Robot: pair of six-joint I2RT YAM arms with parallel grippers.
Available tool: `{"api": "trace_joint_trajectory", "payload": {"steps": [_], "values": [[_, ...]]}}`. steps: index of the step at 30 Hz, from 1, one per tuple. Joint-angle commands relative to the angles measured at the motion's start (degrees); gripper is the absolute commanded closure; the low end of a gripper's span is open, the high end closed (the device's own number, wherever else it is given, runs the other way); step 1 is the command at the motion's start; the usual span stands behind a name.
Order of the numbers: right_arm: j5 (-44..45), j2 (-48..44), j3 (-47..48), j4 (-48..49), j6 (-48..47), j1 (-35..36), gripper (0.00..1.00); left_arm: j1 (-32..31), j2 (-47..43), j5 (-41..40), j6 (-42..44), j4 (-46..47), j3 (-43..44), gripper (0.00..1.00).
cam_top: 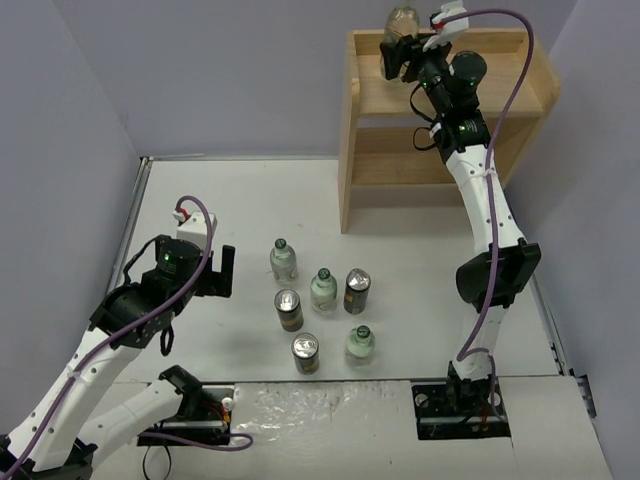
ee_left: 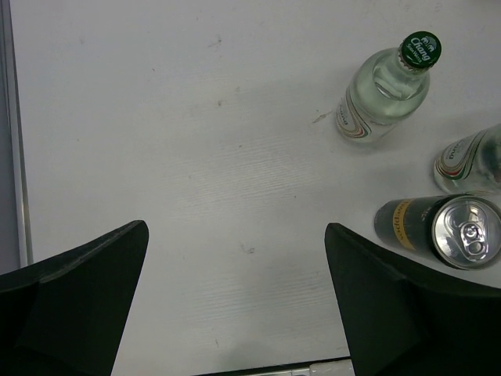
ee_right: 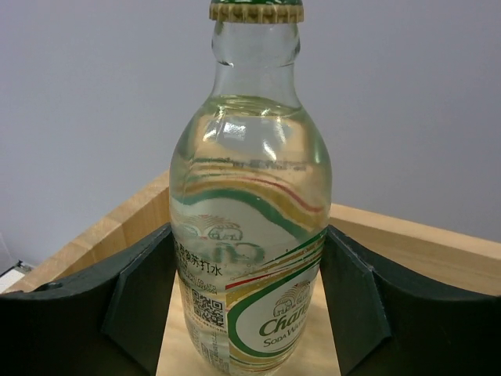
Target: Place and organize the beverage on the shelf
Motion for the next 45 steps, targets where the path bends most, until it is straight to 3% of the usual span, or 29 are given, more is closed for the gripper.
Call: {"api": "trace_joint_trajectory", "payload": {"steps": [1, 12, 13, 14, 17, 20, 30, 34, 42, 45], "values": [[-1.9, 4.7, 5.4, 0.7, 0.4, 2.3, 1.0, 0.5, -0.4, 0.3, -0.1, 1.5, 0.7, 0.06], [-0.3, 6.1, 5.9, -0.4, -2.2, 2.9, 0.99, 1.0, -1.0, 1.0, -0.1, 1.8, 0.2, 0.06], [0.1, 5.9, 5.9, -0.4, -2.6, 2.9, 0.93, 1.0, -0.9, 1.0, -0.1, 1.8, 0.2, 0.06], [0.4, 5.7, 5.7, -0.5, -2.8, 2.9, 0.71, 1.0, -0.9, 1.1, -0.1, 1.9, 0.2, 0.06], [1.7, 4.2, 4.0, -0.4, -3.9, 3.0, 0.38, 1.0, -0.8, 1.2, -0.1, 1.8, 0.2, 0.06], [2.4, 2.8, 3.1, -0.4, -4.3, 3.0, 0.3, 1.3, -0.8, 1.3, 0.0, 1.9, 0.1, 0.06], [2.1, -3.2, -1.1, -0.3, -4.9, 2.9, 0.2, 2.0, -0.5, 2.8, 0.4, 2.2, 0.0, 0.06], [3.3, -7.1, -6.0, -0.1, -5.8, 2.6, 0.0, 2.0, -0.5, 2.9, 0.4, 2.1, 0.3, 0.06], [7.5, -21.7, -24.3, 3.2, -7.6, 2.3, 0.0, 2.4, 1.1, 4.6, 0.4, 1.7, 3.1, 0.06], [12.6, -28.0, -31.5, 2.2, -6.0, 2.2, 0.0, 2.3, 3.2, 10.9, -0.9, 1.5, 6.1, 0.06]]}}
